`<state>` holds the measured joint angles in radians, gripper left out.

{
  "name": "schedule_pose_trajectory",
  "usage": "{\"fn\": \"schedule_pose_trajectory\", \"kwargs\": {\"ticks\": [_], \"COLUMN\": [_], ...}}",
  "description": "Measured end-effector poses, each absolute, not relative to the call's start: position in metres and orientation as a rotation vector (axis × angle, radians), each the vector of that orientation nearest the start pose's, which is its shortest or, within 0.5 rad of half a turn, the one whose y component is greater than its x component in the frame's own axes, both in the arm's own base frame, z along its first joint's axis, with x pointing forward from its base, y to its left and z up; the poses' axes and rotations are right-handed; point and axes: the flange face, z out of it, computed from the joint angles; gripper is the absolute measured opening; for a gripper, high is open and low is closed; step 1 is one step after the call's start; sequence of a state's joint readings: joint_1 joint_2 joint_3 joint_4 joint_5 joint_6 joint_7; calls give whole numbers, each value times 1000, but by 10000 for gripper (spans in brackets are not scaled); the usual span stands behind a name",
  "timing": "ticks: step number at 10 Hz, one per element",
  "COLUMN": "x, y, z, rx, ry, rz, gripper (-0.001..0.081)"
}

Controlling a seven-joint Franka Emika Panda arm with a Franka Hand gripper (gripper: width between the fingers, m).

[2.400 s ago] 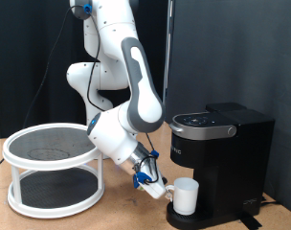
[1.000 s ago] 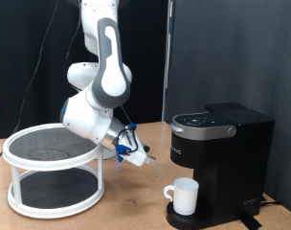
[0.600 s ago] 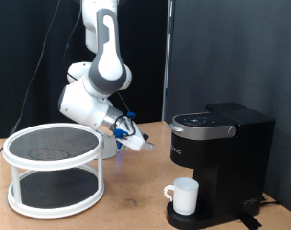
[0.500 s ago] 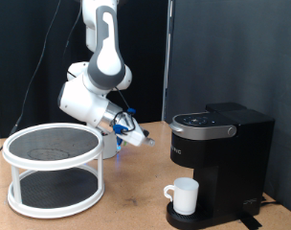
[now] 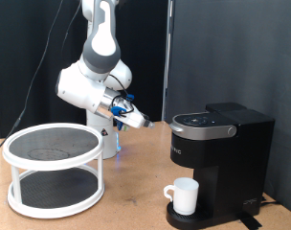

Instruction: Make a cup of coffee with the keurig machine

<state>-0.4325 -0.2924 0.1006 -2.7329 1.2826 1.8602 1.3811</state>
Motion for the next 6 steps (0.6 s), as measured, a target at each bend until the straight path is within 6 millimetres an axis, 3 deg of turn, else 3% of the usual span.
{"fn": "schedule_pose_trajectory", "kwargs": {"ticks": [2, 6], "x": [363, 358], "y": [-43, -25], "z": [329, 380], "rx": [-672, -729], "ry": [2072, 1997], "rz": [1168, 1210], "gripper": [734, 734]}}
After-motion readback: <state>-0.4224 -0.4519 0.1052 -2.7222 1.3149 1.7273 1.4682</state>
